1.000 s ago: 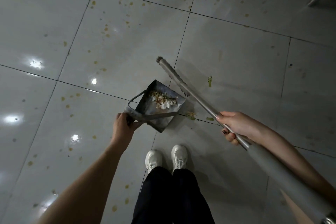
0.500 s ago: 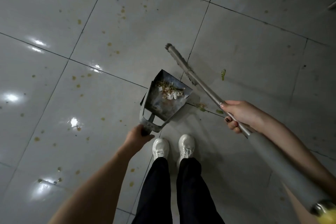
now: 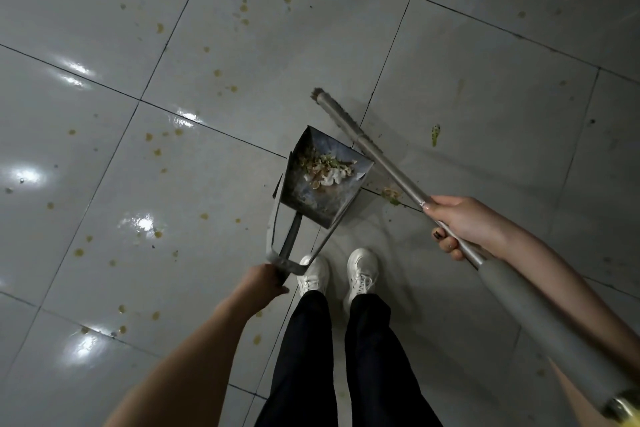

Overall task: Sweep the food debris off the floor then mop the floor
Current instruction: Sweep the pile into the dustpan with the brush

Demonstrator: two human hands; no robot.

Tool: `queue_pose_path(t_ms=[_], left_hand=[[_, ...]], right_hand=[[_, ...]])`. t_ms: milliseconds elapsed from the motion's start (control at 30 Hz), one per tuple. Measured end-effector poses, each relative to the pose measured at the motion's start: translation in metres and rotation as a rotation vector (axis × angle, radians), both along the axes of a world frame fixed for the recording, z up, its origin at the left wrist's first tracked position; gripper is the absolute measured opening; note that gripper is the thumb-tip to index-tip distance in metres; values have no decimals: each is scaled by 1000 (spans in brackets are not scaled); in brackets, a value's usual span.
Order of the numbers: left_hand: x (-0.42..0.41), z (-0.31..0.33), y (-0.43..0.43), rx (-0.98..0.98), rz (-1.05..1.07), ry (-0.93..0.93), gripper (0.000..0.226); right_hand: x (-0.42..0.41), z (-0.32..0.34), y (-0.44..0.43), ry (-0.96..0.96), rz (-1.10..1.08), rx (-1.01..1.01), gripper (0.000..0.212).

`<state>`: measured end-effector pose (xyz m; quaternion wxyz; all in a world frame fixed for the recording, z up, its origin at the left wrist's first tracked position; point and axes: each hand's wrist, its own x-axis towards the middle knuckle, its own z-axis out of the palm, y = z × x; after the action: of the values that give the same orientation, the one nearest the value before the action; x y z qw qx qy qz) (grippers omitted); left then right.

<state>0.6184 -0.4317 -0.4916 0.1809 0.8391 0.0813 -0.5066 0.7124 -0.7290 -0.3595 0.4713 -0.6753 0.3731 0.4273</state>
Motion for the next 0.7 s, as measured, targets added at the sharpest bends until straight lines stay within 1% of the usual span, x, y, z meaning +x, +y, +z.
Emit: queue_pose_path(t_ms=[100, 133, 200, 267, 367, 567, 700], left_hand=[[25, 5, -9, -112, 160, -113, 33], [38, 9, -14, -130, 175, -136, 31], [69, 15, -25, -138, 93, -166, 31], [101, 23, -38, -126, -52, -174, 33], [139, 33, -47, -98, -198, -127, 33], [179, 35, -52, -105, -314, -2, 27], [190, 26, -58, -48, -405, -15, 39]], right_hand=[[5, 2, -3, -9, -15, 0, 19], [7, 3, -5, -14, -16, -4, 18], [10, 5, -10, -28, -13, -18, 16], [14, 5, -17, -36, -10, -38, 16], [20, -2, -28, -41, 0, -76, 19], [36, -27, -48, -90, 24, -144, 23], [54, -53, -47, -97, 104, -168, 30]])
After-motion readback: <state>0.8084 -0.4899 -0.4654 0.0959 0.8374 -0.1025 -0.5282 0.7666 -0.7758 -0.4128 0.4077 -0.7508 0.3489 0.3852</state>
